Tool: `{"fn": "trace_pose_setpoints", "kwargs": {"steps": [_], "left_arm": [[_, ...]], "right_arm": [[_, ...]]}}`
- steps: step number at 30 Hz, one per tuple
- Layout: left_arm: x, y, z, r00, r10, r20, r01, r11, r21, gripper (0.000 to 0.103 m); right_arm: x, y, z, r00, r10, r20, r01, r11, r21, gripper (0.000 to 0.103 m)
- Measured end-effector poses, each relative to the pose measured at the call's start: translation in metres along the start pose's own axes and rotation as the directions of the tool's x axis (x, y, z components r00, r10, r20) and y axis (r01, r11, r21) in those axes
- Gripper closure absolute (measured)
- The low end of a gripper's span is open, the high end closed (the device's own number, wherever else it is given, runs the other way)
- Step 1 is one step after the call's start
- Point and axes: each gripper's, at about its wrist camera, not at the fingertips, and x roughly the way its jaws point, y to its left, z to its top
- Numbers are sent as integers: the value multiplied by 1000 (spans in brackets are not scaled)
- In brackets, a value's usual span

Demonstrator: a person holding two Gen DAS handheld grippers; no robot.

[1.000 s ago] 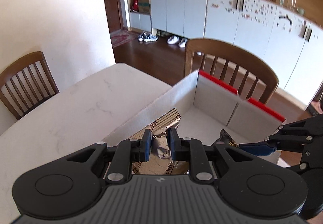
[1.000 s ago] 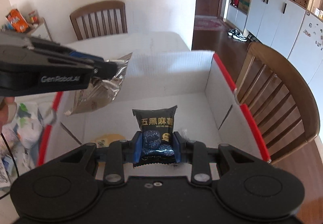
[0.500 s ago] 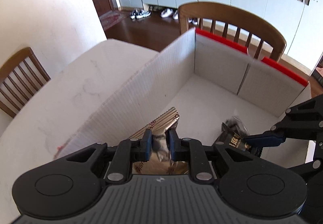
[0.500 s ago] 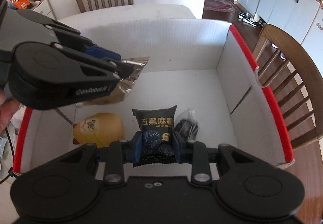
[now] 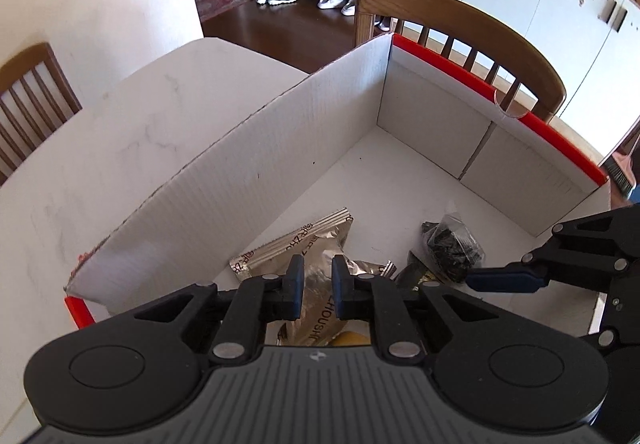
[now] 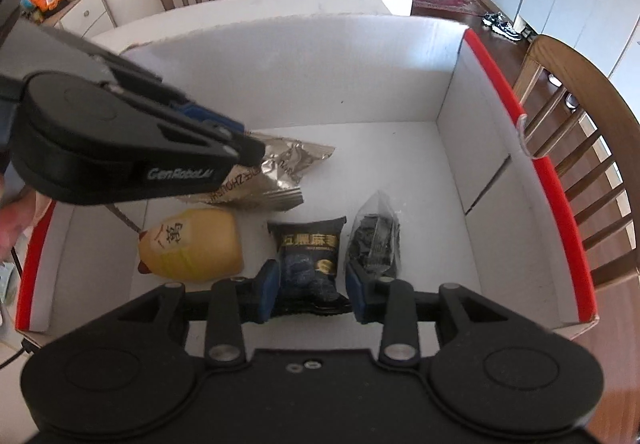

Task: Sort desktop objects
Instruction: 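Open the left tool and right tool to release both packets in the box, then withdraw both tools from the red shoebox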

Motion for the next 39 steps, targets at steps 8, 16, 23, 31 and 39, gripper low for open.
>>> {"fn": "trace_pose_setpoints", "kwargs": {"steps": [8,16,23,31,39], "left_arm": [[-17,1,-2,998,-57,14,58,998,-35,90],[-45,-1,-14,994,-104,39,105,994,-28,90],[-63,-5,-28,992,-116,53,117,993,-22,89],[-77,-5,-41,989,-131,74,132,991,-12,67],[-91,-3,-53,982,-154,108,155,988,1,25]], "right_arm": [[-21,-6,-3,999,9,40,-10,1000,11,66],[-48,-13,-2,996,31,86,-34,999,27,65],[-64,-13,-5,993,35,114,-38,999,23,63],[-77,-13,-12,985,52,164,-58,998,31,44],[-92,-14,-18,977,50,207,-61,997,47,38]]}}
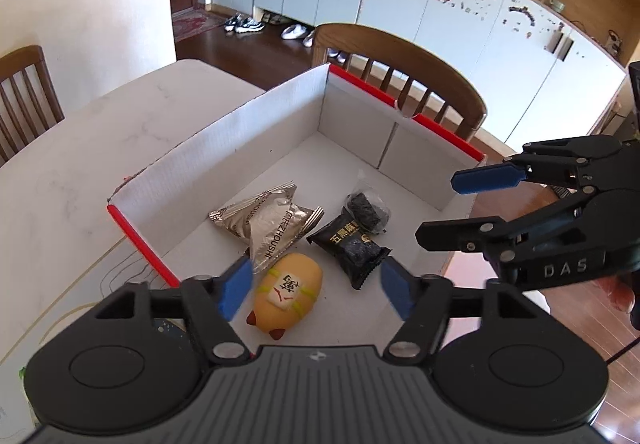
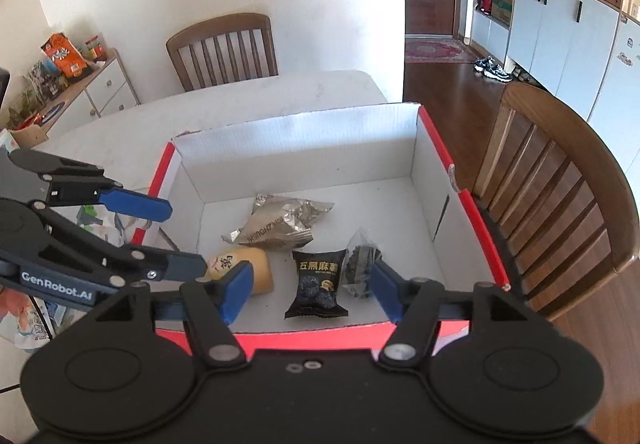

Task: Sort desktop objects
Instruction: 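Withdraw both tools from the red shoebox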

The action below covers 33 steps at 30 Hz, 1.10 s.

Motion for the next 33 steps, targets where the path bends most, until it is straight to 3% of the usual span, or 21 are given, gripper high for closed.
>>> {"fn": "trace_pose_setpoints", "kwargs": {"steps": [4,8,11,33], "left_arm": [[-9,2,-5,1000,-21,18,21,1000,-13,20],[-17,3,-11,999,-34,31,35,999,-25,4],[-22,3,-17,999,-35,36,36,999,-25,0],[-84,19,-79,987,-42,157,61,991,-119,0]], "right_arm": [[-10,1,-3,1000,4,21,-4,1000,7,31],[-15,8,-6,999,6,38,-6,1000,3,26],[-18,13,-9,999,8,47,-9,1000,4,25],[-41,64,-31,995,21,95,-23,1000,11,24]]}}
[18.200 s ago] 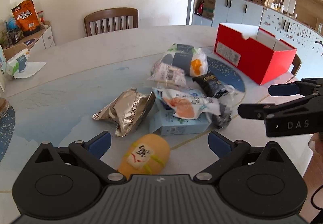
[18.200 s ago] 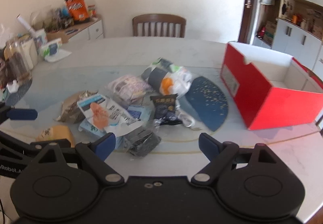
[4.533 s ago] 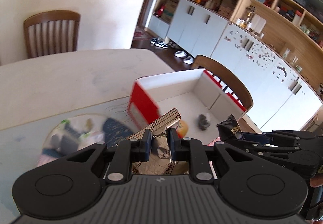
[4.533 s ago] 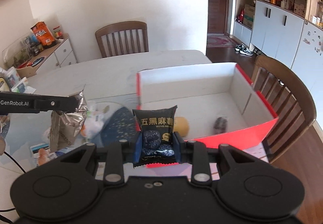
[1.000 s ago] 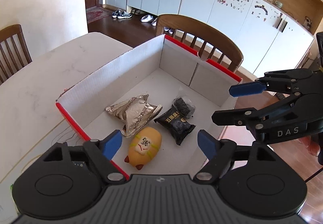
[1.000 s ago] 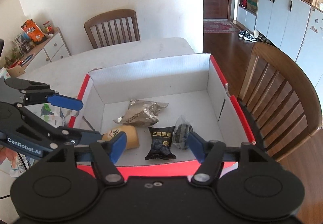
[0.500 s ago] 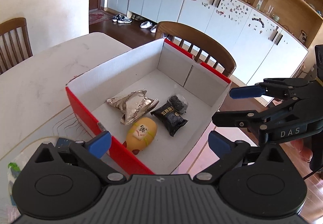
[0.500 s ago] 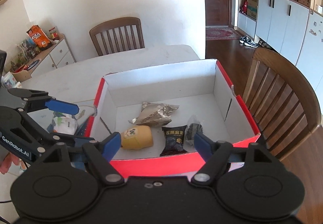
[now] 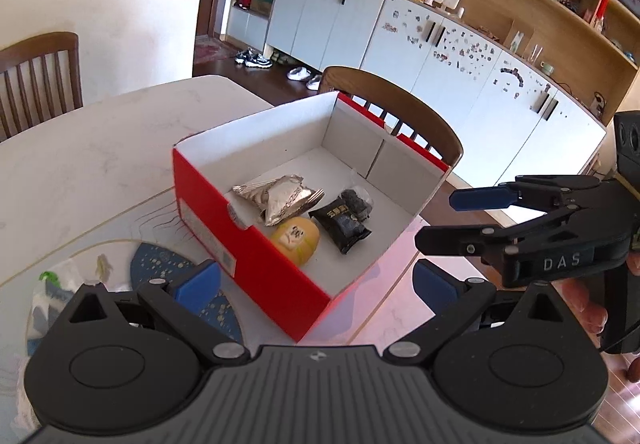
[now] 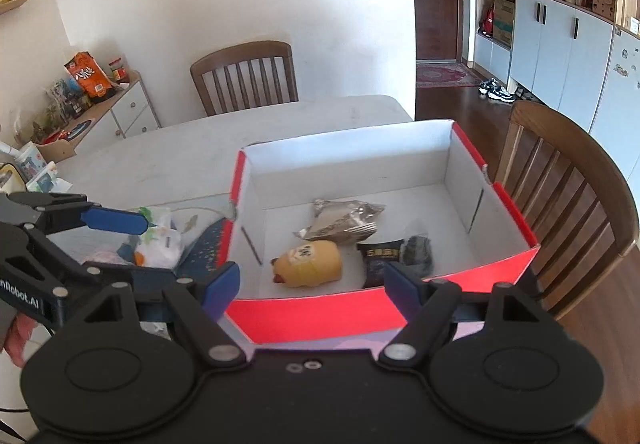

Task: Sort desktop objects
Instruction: 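Withdraw both tools from the red shoebox, then grasp the white USB cable with the right tool while the left tool grasps the white snack bag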

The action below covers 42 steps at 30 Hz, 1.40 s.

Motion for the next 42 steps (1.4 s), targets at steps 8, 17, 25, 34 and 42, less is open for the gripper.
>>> {"fn": "trace_pose_setpoints", "kwargs": {"steps": [8,17,25,34,42], "left_arm": [[-32,13,-33,1000,10,1,-10,1000,-9,0],[-68,38,-68,997,75,6,-75,997,-19,0],[-98,69,-100,993,117,23,-115,990,-77,0],[-114,103,-137,978,210,-2,-209,969,-134,0],[-101,129,-157,964,259,-55,-265,951,-157,0]], "right_arm": [[-2,34,-6,1000,26,6,-25,1000,-12,24],[2,79,-15,998,57,8,-57,998,-28,24],[12,113,-26,997,79,-17,-80,996,-48,24],[41,143,-40,993,94,-69,-100,992,-83,24],[74,158,-49,989,94,-114,-109,986,-128,26]]}}
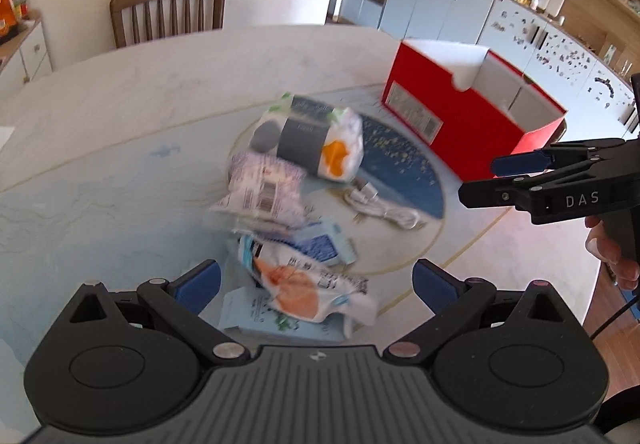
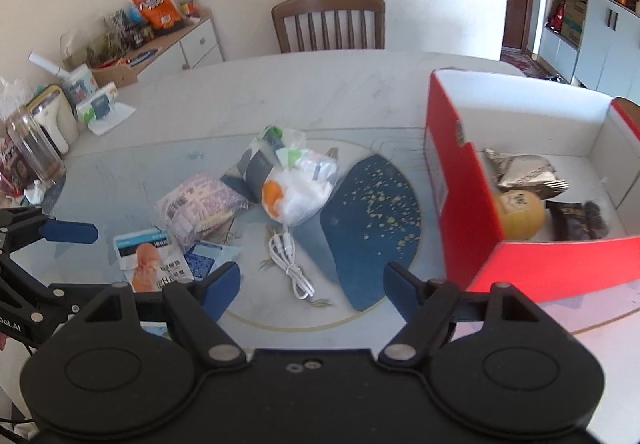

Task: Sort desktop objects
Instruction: 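Grasp the white USB cable with the right tool while the left tool grasps the white snack bag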

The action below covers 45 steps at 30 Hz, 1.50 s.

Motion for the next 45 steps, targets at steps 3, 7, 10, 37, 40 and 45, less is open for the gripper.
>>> {"fn": "trace_pose_setpoints", "kwargs": {"steps": [3,7,10,37,40,45], "left_arm": [[9,5,0,1000,2,-11,-2,1000,-13,0],[20,5,3,1000,-8,-20,8,1000,7,0],[27,6,4,999,-20,-33,20,1000,20,1],[52,18,5,995,-68,-78,69,998,14,51],[53,22,6,993,-86,-79,85,996,-23,55],[51,28,7,988,-119,-93,112,990,-85,55]], "right_arm": [[15,3,-2,1000,-10,-19,10,1000,-15,26],[37,7,-3,998,-34,-44,33,999,-31,28],[50,9,-4,997,-46,-67,42,998,-50,31],[82,41,-8,991,-85,-107,66,984,-166,93],[80,37,-9,991,-81,-108,66,988,-137,93],[69,29,-10,992,-68,-105,60,996,-72,93]]}}
